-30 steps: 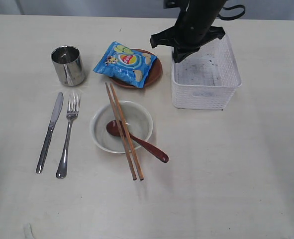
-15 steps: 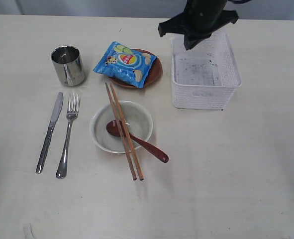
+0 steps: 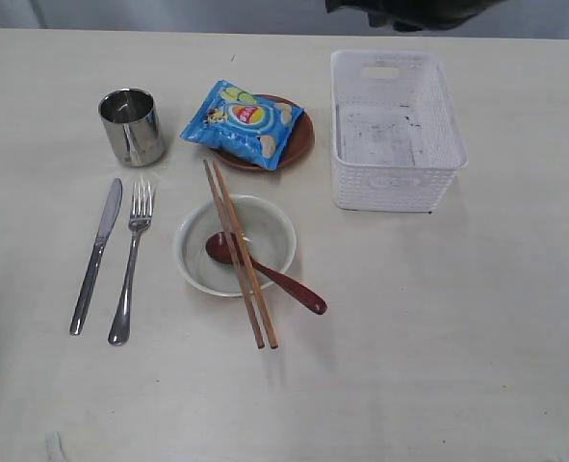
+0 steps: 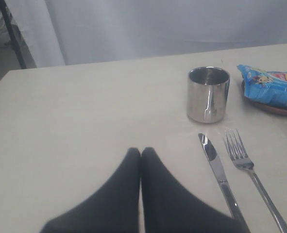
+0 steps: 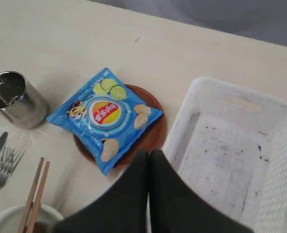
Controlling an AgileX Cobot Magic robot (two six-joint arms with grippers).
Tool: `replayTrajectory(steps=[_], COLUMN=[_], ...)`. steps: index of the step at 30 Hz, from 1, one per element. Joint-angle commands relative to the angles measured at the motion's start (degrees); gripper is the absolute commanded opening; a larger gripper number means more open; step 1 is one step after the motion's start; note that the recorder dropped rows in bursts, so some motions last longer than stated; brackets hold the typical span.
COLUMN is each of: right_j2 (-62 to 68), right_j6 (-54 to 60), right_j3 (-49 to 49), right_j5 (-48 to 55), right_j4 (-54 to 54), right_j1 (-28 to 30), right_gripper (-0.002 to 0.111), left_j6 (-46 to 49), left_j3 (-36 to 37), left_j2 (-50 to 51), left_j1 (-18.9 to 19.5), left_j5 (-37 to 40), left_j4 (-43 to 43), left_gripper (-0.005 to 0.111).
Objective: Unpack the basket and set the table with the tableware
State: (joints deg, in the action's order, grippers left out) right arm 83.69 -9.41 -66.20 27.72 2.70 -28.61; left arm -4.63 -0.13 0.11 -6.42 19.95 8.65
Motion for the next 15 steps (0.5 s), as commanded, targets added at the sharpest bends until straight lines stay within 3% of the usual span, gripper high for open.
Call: replayTrajectory(steps=[1,15], right_j2=[-9.4,-22.6], right_j6=[-0.4,-0.4], right_j3=[8.7,11.3], right_j5=[-4.5,-2.2], right_j4=[-1.4,-1.4], right_j1=[-0.2,-0.2], right_gripper=[0.000,0.000], left_j6=[-0.1,-0.1], left_j3=[0.1,0.1], left_j2=[-0.1,-0.1], left_j1=[-0.4,-0.4], left_j5=[0.0,0.0], left_j4=[0.0,-0.1], left_gripper=[0.000,0.000])
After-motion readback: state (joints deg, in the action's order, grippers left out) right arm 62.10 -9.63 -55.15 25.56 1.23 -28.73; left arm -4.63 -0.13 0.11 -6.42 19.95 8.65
